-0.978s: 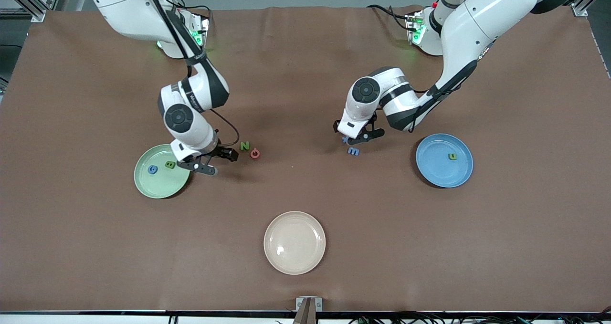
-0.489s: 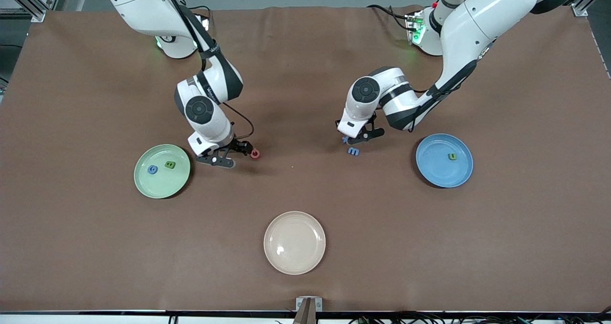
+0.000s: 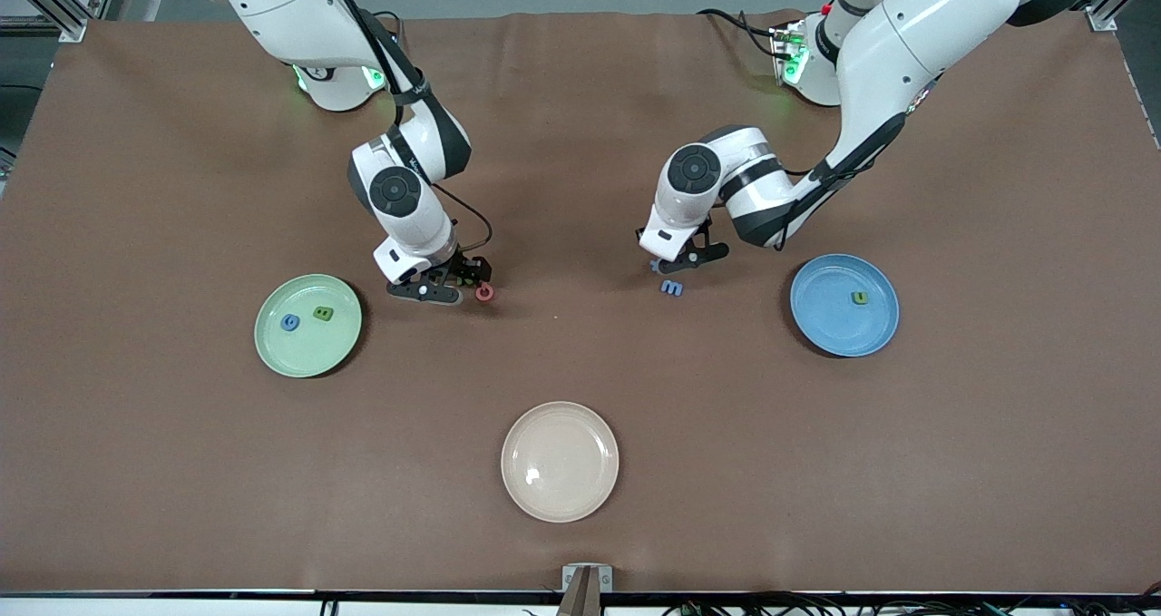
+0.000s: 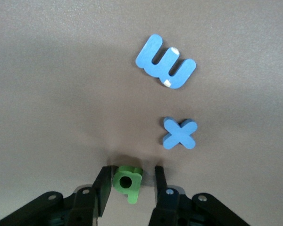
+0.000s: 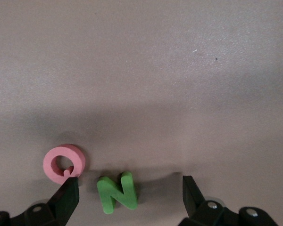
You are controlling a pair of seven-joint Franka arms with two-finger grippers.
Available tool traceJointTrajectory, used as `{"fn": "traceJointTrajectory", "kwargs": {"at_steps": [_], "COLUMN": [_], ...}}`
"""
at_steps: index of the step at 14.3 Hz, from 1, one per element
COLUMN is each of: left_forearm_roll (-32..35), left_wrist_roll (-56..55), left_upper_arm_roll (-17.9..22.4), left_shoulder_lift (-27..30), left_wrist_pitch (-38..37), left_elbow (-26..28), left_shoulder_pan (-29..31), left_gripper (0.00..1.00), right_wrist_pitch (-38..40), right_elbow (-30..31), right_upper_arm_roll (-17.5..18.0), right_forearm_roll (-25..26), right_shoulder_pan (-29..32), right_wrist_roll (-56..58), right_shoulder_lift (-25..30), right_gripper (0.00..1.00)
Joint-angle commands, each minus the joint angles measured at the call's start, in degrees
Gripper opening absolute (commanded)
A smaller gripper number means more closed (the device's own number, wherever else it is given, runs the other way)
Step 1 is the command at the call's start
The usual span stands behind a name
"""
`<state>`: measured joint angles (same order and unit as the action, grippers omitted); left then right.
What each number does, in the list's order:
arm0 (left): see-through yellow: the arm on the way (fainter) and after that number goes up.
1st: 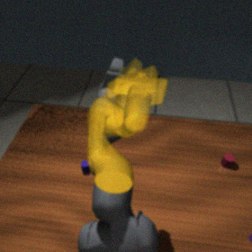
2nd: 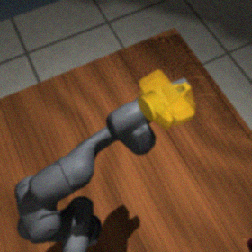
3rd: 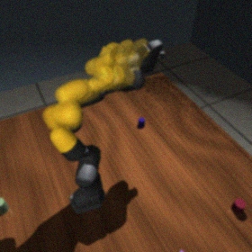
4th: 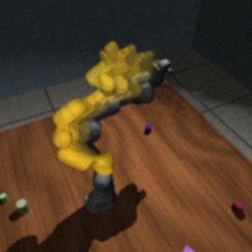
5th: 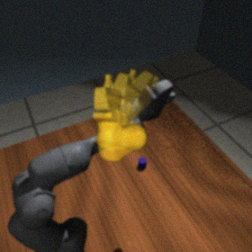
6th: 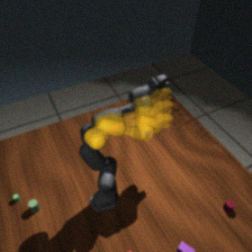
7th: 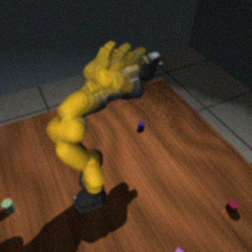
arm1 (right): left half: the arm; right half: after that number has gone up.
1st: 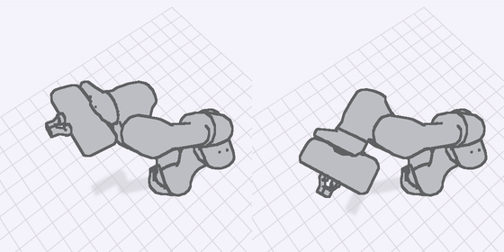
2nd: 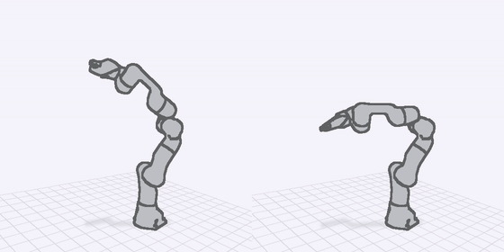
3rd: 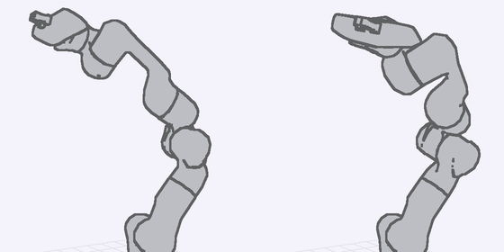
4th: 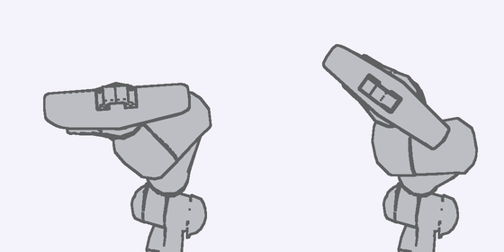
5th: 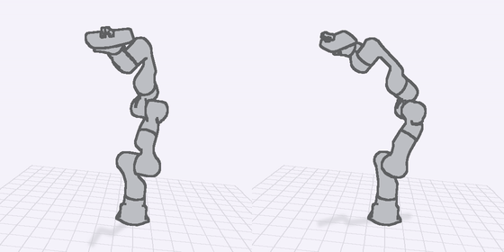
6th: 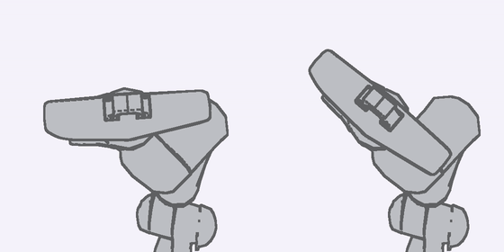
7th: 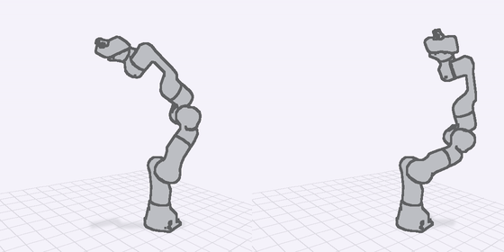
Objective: Sort upper and lower case letters into plates
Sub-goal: 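Grasp the q with the left gripper while the right gripper grasps the N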
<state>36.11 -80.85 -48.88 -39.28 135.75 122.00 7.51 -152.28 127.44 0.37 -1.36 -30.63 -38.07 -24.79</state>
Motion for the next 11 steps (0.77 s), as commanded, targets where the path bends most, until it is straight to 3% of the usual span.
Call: {"fn": "traceJointTrajectory", "kwargs": {"at_steps": [1, 7, 9, 11], "left_forearm_roll": [1.15, 1.15, 1.15, 1.15], "left_wrist_roll": [-1.33, -0.8, -1.33, -1.24], "left_upper_arm_roll": [-0.08, -0.17, -0.25, -1.04], "left_shoulder_lift": [1.22, 1.57, 1.92, 4.02], "left_wrist_pitch": [-0.4, -0.4, -0.75, -1.27], "left_elbow": [1.31, 1.31, 1.22, 1.31], "left_shoulder_pan": [0.4, 0.4, 0.49, 0.49], "left_gripper": [0.33, 0.18, 0.12, 0.1], "right_wrist_pitch": [-0.56, -1.09, -1.09, -1.09], "right_elbow": [1.67, 2.64, 2.64, 2.64], "right_upper_arm_roll": [-0.46, -0.46, -0.46, -0.46], "right_forearm_roll": [0.13, 0.57, 0.57, 0.57], "right_shoulder_pan": [-0.84, -1.89, -1.98, -2.07], "right_wrist_roll": [0.1, 1.51, 1.34, 1.33], "right_shoulder_lift": [0.8, 0.8, 0.8, 0.8], "right_gripper": [0.97, 0.96, 0.87, 0.67]}}
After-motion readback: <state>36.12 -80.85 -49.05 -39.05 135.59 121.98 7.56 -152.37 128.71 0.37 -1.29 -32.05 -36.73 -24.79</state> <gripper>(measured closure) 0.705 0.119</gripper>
